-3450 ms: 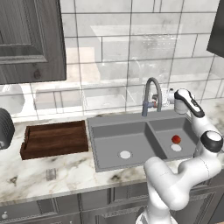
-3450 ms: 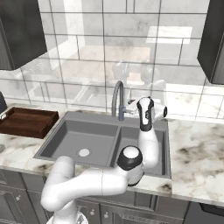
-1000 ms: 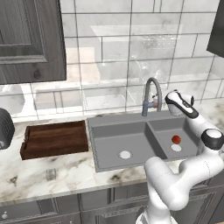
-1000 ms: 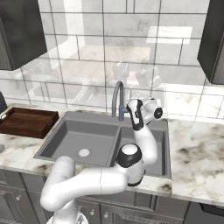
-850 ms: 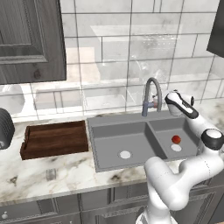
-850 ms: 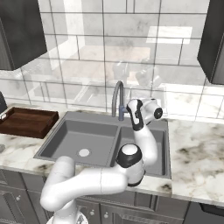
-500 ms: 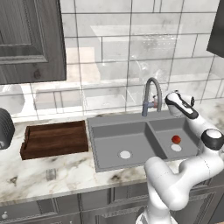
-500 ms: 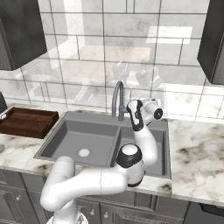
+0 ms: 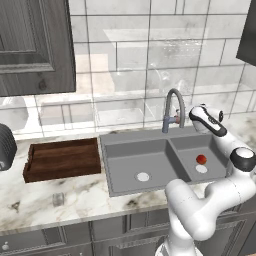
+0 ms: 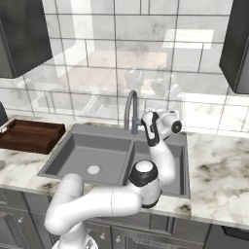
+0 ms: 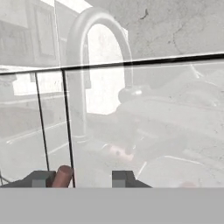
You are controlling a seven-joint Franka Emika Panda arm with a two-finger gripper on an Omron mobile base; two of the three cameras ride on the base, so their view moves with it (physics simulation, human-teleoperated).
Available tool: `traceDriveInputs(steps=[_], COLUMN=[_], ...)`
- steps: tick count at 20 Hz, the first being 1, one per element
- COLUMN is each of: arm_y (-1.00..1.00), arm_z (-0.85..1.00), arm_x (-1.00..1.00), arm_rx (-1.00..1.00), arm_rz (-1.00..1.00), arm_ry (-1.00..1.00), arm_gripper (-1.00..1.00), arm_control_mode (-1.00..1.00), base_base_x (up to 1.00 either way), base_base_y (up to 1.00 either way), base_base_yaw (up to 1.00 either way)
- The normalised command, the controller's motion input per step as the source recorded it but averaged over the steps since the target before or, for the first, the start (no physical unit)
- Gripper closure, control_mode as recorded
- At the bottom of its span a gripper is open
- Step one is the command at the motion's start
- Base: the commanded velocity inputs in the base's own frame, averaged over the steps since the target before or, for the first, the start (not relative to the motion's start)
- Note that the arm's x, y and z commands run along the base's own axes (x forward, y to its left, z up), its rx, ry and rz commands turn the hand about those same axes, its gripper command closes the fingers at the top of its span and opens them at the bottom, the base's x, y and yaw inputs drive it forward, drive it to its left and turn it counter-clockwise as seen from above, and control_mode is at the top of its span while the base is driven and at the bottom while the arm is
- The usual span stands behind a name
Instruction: Pick up all produce items and place them in the sink. Turn on the sink faucet to wash them. Then turn the sink off and put them in the tray.
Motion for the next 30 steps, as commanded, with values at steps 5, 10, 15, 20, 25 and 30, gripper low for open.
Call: traceDriveInputs(steps=[5, 10, 15, 20, 25, 30], arm_y=[-0.50, -0.39, -0.16, 0.02, 0.11, 0.24], arm_z=[-0.35, -0.29, -0.08, 0.00, 0.00, 0.00], arm_x=[0.00, 0.00, 0.00, 0.00, 0.07, 0.21], arm_rx=[0.00, 0.00, 0.00, 0.00, 0.00, 0.00], arm_rz=[-0.01, 0.00, 0.00, 0.13, 0.30, 0.37], arm_ry=[0.03, 0.04, 0.02, -0.02, -0.04, -0.01], arm_gripper=[1.00, 1.00, 1.00, 1.00, 1.00, 1.00], arm_control_mode=[-1.00, -1.00, -1.00, -1.00, -1.00, -1.00], base_base_x=[0.00, 0.00, 0.00, 0.00, 0.00, 0.00], base_base_y=[0.00, 0.00, 0.00, 0.00, 0.00, 0.00], base_base_yaw=[0.00, 0.00, 0.00, 0.00, 0.00, 0.00])
